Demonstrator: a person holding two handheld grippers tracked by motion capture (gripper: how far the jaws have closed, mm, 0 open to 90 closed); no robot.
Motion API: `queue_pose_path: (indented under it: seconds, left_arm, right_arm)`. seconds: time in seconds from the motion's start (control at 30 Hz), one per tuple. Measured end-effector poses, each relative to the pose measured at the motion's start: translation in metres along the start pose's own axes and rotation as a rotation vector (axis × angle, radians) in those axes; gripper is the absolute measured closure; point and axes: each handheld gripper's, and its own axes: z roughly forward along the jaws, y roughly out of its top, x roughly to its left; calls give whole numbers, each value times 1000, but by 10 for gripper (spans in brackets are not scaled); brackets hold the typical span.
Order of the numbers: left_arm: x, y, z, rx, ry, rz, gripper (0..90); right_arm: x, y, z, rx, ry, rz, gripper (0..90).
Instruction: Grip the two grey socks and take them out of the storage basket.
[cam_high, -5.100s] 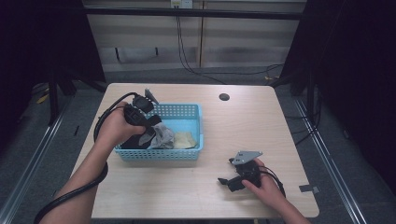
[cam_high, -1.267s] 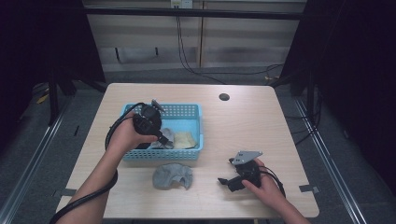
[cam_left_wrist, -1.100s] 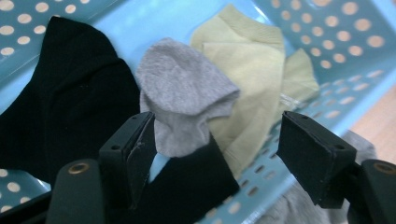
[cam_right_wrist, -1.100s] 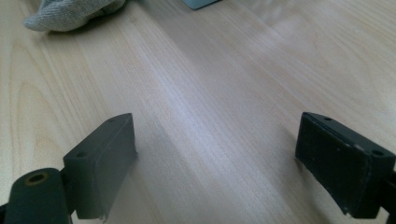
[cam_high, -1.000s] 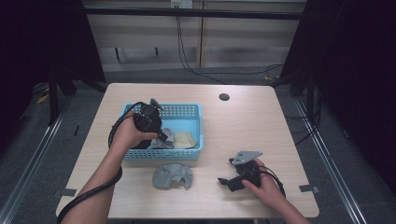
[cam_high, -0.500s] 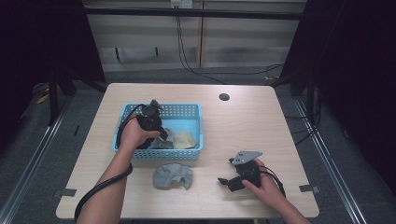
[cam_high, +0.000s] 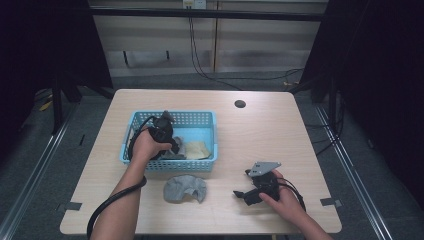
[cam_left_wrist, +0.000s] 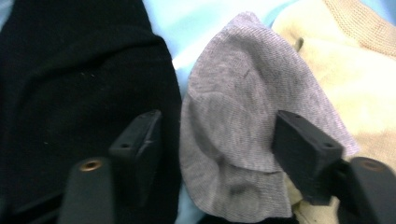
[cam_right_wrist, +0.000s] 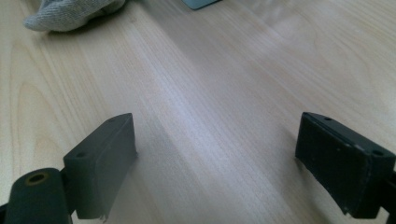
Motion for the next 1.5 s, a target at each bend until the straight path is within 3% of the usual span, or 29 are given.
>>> queue_pose_path:
  seconds: [0.1,0.33,0.87,1.23,1.5]
  left_arm:
    - [0,0,-1,27,-15,-1,498]
    - [-6,2,-8,71,18,33,799]
    - [-9,7,-42,67,33,75,842]
    - [-8,11,-67,44,46,75,842]
    - [-16,13,-82,50,34,114,841]
  right_arm:
    - [0,0,0,0,0,0,117]
    - [0,0,0,-1,-1,-1,117]
    - [0,0,0,-3,-2,-4,117]
    - [-1,0,0,-5,-7,-7,118]
    - [-1,0,0,-8,-4,-6,118]
